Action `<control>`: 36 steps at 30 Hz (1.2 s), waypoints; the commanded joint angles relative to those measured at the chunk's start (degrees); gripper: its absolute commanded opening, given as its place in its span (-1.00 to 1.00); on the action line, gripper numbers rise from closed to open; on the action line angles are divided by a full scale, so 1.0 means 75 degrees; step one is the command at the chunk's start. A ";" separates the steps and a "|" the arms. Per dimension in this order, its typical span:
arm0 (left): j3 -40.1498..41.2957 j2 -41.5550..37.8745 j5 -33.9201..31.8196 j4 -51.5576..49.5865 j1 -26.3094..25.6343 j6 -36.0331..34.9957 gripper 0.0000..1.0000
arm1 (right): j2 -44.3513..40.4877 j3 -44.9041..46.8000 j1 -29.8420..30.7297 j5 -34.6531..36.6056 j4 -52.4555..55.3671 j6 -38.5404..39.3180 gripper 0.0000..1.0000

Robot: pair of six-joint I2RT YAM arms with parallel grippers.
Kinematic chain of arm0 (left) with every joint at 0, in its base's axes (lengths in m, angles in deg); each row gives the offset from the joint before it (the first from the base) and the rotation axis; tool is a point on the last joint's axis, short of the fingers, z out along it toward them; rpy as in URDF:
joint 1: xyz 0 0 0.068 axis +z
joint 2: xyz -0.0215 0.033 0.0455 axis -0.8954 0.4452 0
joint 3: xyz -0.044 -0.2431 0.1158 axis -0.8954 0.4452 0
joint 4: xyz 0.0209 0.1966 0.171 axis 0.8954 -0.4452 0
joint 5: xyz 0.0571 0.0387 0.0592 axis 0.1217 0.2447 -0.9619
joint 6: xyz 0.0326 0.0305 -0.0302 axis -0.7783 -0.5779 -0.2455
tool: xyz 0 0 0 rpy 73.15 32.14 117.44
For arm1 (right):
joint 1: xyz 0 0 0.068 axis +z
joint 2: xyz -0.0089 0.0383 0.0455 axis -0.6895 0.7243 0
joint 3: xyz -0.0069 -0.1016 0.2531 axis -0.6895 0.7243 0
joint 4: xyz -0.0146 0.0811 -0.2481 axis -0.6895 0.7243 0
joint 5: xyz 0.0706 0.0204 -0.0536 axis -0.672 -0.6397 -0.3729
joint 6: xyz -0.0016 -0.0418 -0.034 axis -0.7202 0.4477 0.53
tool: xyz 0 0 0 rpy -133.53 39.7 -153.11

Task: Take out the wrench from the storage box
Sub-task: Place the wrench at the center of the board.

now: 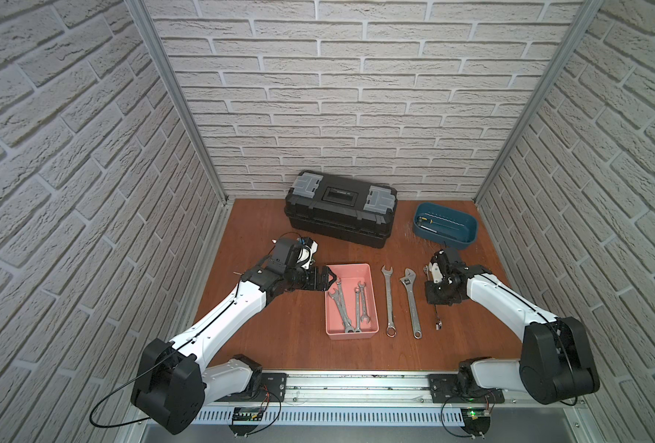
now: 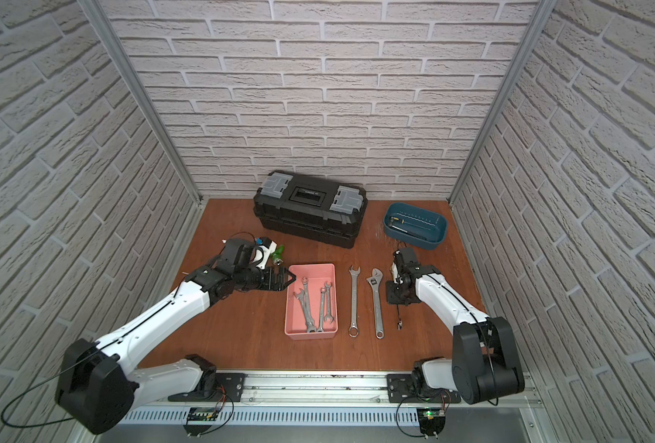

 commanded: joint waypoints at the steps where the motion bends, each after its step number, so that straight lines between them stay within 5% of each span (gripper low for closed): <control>1: -0.0151 0.0109 -0.0055 0.0243 -0.0038 -0.0020 0.97 | 0.0188 -0.0091 -0.0108 -0.0312 -0.0309 0.0210 -0.87; 36: -0.0381 0.0525 -0.0036 0.0143 -0.0042 -0.0132 0.97 | 0.1398 -0.0804 -0.0384 0.0240 0.0192 0.0273 -0.41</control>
